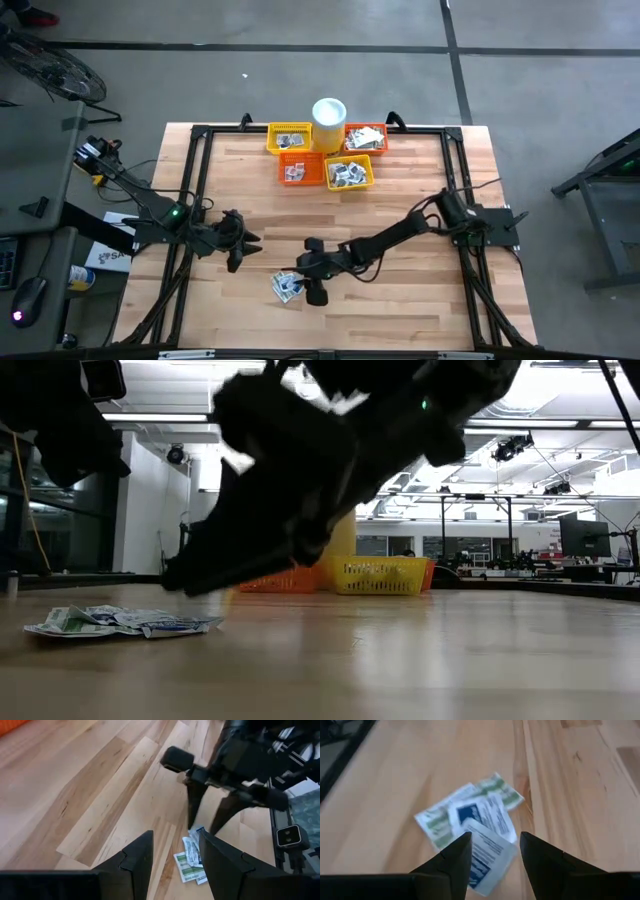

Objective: Pick & Place First Aid Supplies
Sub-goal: Put the blue alcohol pad into the top yellow basket

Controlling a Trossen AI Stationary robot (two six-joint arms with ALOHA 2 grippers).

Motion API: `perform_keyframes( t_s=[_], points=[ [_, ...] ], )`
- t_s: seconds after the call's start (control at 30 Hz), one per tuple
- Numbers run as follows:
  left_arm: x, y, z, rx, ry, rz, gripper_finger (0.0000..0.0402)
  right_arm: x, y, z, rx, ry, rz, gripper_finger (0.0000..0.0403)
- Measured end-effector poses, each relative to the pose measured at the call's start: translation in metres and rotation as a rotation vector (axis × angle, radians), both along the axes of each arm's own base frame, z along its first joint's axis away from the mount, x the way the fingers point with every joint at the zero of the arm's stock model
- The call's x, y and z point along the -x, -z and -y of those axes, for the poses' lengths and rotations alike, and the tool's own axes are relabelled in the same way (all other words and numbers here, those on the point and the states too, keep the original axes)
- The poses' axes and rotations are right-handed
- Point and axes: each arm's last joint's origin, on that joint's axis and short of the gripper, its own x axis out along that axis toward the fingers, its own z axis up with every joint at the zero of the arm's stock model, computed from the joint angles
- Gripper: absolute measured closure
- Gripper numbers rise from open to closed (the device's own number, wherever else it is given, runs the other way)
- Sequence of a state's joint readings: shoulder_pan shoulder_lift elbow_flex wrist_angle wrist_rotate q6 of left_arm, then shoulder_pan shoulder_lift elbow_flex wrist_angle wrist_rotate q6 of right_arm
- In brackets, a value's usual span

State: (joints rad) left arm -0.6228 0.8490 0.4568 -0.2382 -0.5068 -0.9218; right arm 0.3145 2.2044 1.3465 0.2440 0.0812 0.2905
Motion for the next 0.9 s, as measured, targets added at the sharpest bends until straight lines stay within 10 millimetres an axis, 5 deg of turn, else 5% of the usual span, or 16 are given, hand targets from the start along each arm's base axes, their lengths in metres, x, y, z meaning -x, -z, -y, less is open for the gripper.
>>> perform_keyframes(
  t_s=[0.57,0.9],
  points=[
    [0.0,0.0,0.0,0.004,-0.002,0.0,0.0244,0.002,0.013,0.002,0.031,0.019,-0.057,0.0246],
    [0.0,0.0,0.0,0.004,-0.002,0.0,0.0244,0.001,0.023,0.001,0.005,0.012,-0.085,0.032]
  ],
)
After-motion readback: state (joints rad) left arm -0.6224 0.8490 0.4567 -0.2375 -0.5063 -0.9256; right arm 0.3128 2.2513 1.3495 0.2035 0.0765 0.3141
